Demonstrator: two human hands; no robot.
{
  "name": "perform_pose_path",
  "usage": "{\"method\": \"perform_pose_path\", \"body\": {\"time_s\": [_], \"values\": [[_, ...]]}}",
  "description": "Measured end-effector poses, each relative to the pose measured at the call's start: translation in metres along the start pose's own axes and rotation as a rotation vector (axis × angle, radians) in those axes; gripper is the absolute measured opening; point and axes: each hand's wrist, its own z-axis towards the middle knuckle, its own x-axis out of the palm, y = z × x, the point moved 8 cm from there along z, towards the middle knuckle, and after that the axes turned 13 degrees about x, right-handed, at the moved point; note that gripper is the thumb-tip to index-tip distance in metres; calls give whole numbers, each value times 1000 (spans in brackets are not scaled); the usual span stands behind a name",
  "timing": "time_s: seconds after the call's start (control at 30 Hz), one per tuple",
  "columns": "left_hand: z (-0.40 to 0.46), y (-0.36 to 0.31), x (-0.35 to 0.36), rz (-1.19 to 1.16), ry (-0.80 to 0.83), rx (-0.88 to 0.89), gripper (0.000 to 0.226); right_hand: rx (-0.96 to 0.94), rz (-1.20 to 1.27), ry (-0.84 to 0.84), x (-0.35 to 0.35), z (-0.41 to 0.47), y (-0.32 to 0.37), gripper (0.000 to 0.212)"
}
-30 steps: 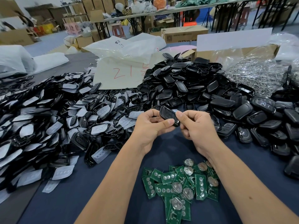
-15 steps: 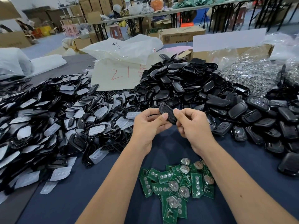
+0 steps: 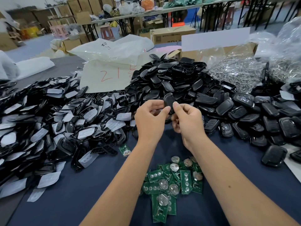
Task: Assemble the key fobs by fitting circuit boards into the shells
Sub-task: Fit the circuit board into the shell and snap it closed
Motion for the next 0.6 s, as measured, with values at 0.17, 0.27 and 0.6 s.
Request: {"method": "perform_pose_path", "body": {"time_s": [0.17, 0.27, 0.6], "values": [[10, -19, 62, -2, 227, 57, 20, -83, 275, -258, -37, 4, 16, 16], [10, -31, 99, -92, 373, 22, 29, -175, 392, -337, -58, 4, 29, 5], [9, -32, 114, 178, 452, 184, 26, -152, 320, -382, -69, 7, 32, 34]]}}
